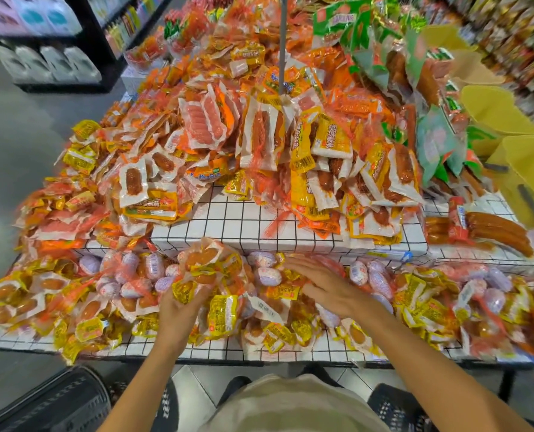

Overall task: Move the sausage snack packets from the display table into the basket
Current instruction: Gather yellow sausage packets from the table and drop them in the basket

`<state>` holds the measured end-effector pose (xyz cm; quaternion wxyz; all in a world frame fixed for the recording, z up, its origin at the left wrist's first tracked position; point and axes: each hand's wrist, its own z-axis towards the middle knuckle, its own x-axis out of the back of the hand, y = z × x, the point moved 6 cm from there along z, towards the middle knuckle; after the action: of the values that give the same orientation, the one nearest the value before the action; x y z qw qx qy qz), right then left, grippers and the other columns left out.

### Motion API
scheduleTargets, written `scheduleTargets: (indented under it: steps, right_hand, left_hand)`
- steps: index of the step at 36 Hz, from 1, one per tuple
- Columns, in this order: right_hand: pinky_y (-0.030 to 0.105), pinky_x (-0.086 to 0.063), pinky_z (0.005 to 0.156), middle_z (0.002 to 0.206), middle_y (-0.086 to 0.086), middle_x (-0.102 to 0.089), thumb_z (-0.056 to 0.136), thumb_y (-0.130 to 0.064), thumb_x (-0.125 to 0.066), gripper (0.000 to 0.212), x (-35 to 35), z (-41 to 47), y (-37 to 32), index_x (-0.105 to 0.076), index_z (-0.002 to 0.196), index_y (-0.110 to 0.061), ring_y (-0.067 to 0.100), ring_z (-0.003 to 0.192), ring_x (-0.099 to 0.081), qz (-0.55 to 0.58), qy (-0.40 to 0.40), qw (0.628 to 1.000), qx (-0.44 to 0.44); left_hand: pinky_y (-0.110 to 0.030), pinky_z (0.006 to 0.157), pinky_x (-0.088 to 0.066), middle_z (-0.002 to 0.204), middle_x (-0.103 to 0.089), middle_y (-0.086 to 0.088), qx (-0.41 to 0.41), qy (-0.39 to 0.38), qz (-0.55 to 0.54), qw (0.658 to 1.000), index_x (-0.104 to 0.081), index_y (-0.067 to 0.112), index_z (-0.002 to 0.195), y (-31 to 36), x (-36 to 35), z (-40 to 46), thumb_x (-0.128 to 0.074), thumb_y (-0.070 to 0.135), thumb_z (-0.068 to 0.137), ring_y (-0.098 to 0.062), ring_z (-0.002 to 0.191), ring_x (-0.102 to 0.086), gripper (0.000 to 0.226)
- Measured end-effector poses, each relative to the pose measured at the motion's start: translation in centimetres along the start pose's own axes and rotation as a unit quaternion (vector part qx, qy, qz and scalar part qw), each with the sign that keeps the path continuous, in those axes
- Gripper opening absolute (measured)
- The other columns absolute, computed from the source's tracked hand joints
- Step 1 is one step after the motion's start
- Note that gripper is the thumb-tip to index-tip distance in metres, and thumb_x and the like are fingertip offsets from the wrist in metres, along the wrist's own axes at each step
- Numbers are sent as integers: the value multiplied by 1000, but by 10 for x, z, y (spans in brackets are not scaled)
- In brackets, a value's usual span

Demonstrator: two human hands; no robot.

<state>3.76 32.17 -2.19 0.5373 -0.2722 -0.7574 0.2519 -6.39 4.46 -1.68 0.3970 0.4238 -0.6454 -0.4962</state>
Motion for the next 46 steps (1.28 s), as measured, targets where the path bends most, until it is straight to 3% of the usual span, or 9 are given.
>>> scheduleTargets:
  steps: [3, 7, 11, 13, 19, 30, 36, 39, 46]
  right_hand:
    - [41, -7, 127, 169, -8, -10, 102, -39, -44, 66, 3, 3, 10, -20, 161, -24, 13, 156, -7, -94, 10, 995, -28]
    - [42, -16, 125, 170, 0, -2, 90, -69, -55, 103, -11, 14, 9, -4, 163, -16, 23, 156, -7, -188, 1, 980, -65]
    - [47, -30, 120, 167, 12, -11, 79, -60, -73, 114, -16, 25, 3, -8, 161, -13, 35, 150, -20, -188, 12, 975, -118]
    - [47, -30, 119, 162, 16, -21, 75, -57, -79, 110, -13, 31, 2, -22, 157, -9, 36, 148, -24, -196, 13, 971, -138]
    - [38, -38, 99, 122, 3, -50, 67, -56, -86, 70, -7, 30, 2, -57, 117, -16, 25, 122, -43, -96, 109, 983, -110]
    - [38, -49, 68, 96, -2, -62, 81, -43, -83, 41, 34, 16, 0, -42, 79, -36, 20, 90, -61, 47, 199, 971, -123]
    - [33, -51, 60, 81, -18, -62, 78, -43, -85, 43, 51, -8, -6, -43, 77, -36, -3, 75, -63, 81, 298, 945, -107]
    - [12, -44, 60, 82, -27, -64, 75, -42, -87, 44, 59, -17, -14, -44, 77, -36, -15, 86, -61, 108, 368, 918, -95]
    - [10, -48, 64, 83, -31, -62, 71, -49, -87, 45, 83, -27, -30, -46, 82, -34, -17, 87, -61, 92, 435, 894, -61]
  left_hand:
    - [-44, 87, -55, 65, -66, 2, 6, 4, 5, 1000, -73, 16, 112, 0, -1, -1, -75, 34, 84, -27, 67, -61, 33]
    - [-62, 87, -52, 75, -65, -24, 7, 14, 9, 1000, -72, 16, 114, 0, 0, 0, -74, 29, 89, -62, 83, -58, 29]
    - [-50, 83, -57, 67, -66, 2, 11, 16, 22, 1000, -73, 20, 113, -1, -2, -1, -75, 36, 85, -37, 67, -65, 33]
    - [-42, 72, -55, 68, -71, 2, 8, 15, 17, 1000, -74, 23, 112, 0, -4, -1, -76, 44, 80, -17, 56, -62, 38]
    - [-38, 81, -54, 96, -78, 4, 9, 13, 13, 1000, -73, 30, 114, -2, -3, 2, -79, 66, 68, -15, 82, -70, 59]
    - [-40, 95, -52, 116, -75, 3, 20, 23, -8, 999, -70, 25, 121, 1, 1, 2, -79, 38, 85, -16, 111, -69, 39]
    - [-30, 49, -45, 47, -49, -25, 10, -3, -56, 998, -73, 14, 105, 3, 1, 7, -78, 51, 83, -30, 36, -48, 43]
    - [-33, 48, -42, 47, -47, -25, 15, -6, -69, 998, -73, 13, 103, 2, 0, 10, -75, 48, 85, -32, 36, -46, 39]
    - [-37, 48, -45, 51, -47, -22, 21, -15, -70, 997, -72, 18, 114, -3, -8, 14, -75, 50, 85, -31, 39, -45, 43]
